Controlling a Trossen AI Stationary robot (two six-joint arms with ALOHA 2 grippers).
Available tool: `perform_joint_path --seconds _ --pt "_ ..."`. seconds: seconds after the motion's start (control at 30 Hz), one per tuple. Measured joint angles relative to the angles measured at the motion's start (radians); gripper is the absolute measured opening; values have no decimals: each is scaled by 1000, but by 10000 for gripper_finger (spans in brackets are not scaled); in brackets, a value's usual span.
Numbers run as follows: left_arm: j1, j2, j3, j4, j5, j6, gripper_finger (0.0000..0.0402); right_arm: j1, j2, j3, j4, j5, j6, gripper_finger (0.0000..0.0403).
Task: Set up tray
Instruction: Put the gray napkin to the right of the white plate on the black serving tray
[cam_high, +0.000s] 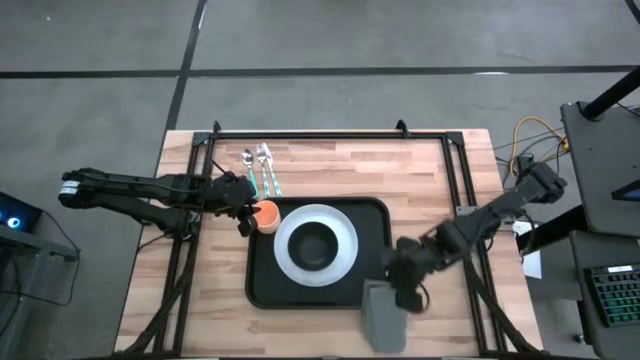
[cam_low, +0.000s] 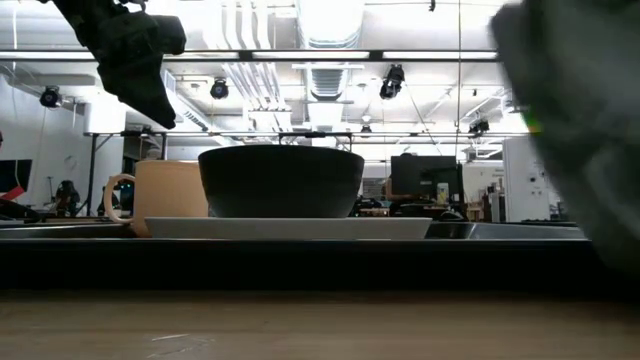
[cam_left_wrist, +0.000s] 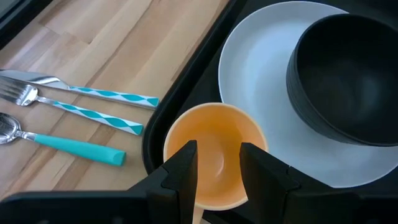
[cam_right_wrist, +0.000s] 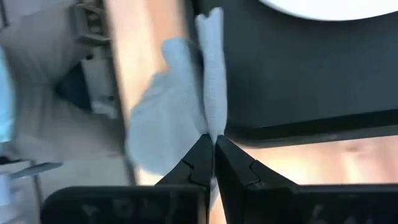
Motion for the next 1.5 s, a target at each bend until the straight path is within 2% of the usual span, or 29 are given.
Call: perform_joint_path --seconds 0.23,0.43,0.6,0.83,0.93,1.07,1.23,1.37,1.5 --pt "0 12 0 0 -1 0 102 -175 -63 -113 5 18 -169 8" --pt "0 54 0 0 -1 0 102 -322 -64 -106 16 26 -305 8" --pt "0 111 0 1 0 0 102 -416 -48 -103 88 19 -327 8" --pt "-1 186 4 22 20 17 102 -499 3 -136 87 -7 -300 8" --pt "-1 181 5 72 21 33 102 -545 15 -165 85 4 -310 8" --pt "-1 150 5 124 21 36 102 -601 18 -208 89 75 -322 8" --pt "-1 127 5 120 21 37 102 -647 11 -238 129 78 -327 8" --pt "-2 126 6 121 22 35 102 -657 10 -227 129 21 -366 15" --pt "-8 126 6 123 23 35 102 -655 7 -169 124 -62 -397 40"
